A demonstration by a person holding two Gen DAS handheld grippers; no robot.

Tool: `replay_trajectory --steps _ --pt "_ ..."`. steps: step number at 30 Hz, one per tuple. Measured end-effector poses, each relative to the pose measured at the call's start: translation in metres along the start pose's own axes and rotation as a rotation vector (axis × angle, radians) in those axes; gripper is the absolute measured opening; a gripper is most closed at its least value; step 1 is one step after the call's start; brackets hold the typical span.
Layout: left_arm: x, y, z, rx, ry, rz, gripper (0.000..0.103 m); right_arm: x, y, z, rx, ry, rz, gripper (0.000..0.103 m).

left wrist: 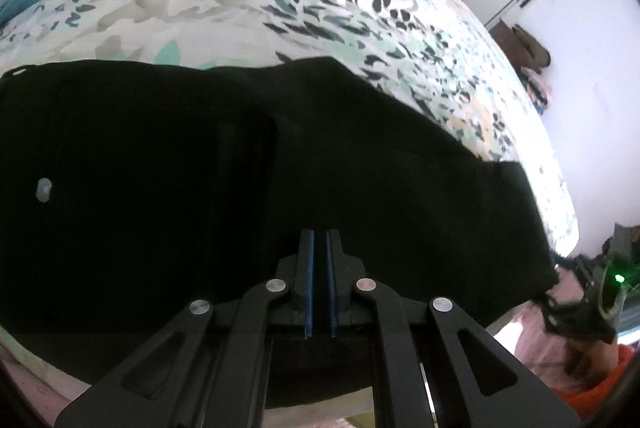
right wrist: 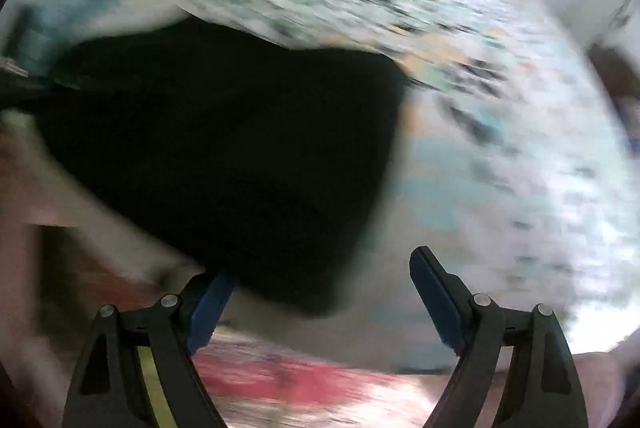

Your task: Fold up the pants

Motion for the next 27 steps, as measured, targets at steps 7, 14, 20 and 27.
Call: replay_trajectory --steps 7,14,20,27 --pt "0.003 -0.001 0.005 0.01 -0.023 -0.017 0.005 0.008 -0.019 0.029 0.172 0.103 -0.058 0.095" --pt "-0.095 0.034 -0.081 -0.308 -0.082 0.323 0.046 0.0 -0.018 0.032 0.186 0.131 -0.042 0.097" --pt "-0.098 0.031 -0.087 -0.356 -0.14 0.331 0.057 -0.006 -0.012 0.026 0.139 0.077 -0.02 0.097" --pt "-0.015 0.01 0.007 0.01 -0.04 0.013 0.059 -0.013 -0.008 0.01 0.055 0.055 0.016 0.098"
Point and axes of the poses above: each gripper's, at about its wrist camera, not at the fingertips, and x roughly the way its jaws point, z to its right, y to its top, the point moved 10 cm from there along x, roughly the way its jaws point, and after that the axes turned 6 degrees about -z, right-handed, at the moved point
